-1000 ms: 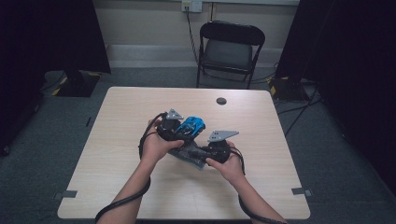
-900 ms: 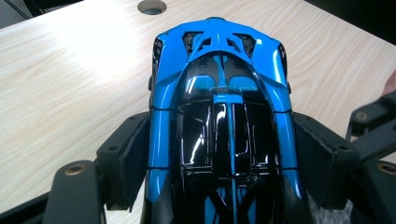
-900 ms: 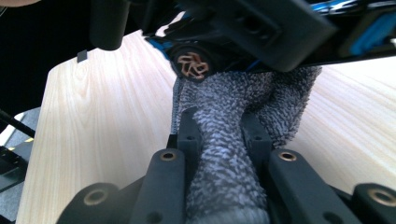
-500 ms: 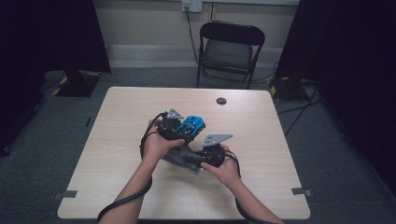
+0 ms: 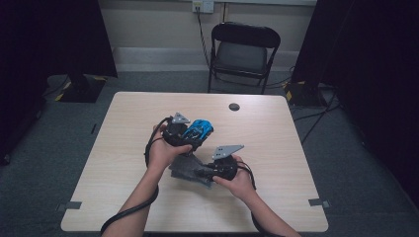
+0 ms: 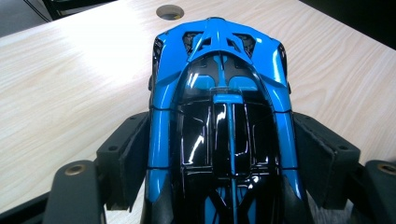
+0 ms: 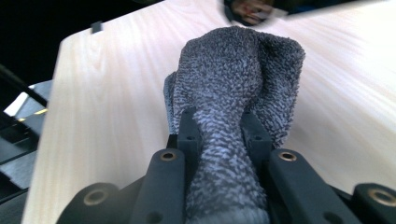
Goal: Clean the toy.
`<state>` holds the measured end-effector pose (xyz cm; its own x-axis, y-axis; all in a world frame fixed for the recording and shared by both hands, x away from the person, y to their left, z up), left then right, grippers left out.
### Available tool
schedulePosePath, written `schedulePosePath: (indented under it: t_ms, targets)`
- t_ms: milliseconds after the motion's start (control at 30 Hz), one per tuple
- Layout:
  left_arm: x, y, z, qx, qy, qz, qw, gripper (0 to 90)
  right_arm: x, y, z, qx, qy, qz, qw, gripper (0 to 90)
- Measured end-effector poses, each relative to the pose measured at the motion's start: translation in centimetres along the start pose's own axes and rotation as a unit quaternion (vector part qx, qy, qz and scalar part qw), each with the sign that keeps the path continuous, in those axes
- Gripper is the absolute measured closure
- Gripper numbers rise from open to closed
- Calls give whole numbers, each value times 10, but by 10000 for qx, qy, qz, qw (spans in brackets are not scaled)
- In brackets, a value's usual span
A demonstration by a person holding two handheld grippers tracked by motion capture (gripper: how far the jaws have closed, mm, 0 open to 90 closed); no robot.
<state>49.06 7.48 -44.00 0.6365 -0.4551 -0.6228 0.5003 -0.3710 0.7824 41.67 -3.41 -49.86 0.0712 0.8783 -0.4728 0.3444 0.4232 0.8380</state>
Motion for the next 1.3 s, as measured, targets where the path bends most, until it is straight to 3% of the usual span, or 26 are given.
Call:
schedulePosePath:
  t_ms: [267,500,700,1000,1300]
  targets:
    - [-11,-3,-4,51,25,15,10000,260,-34,-3,27,257,-486,197,9983,745]
    - [-15,-9,2,197,-32,14,9998,260,-60,-6,51,475,-976,282,9937,745]
    - [-17,-15,11,298,-110,13,9995,260,-77,-6,65,632,-1262,424,9891,745]
    - [-12,-28,19,386,-179,-32,9991,260,-90,5,73,644,-1445,593,9856,745]
    - [-8,-34,22,384,-230,-63,9990,260,-77,11,68,607,-1263,595,9883,745]
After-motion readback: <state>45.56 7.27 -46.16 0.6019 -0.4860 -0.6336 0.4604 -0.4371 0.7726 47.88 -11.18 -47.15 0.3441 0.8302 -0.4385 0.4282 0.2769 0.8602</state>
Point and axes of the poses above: each handheld gripper's, and its own axes: x roughly forward along the jaws, y roughly out of its top, z roughly to its right, the point moved 7 cm from there along x, roughly forward along the jaws, and after that the axes turned 9 degrees about y, right-handed, at the moved point
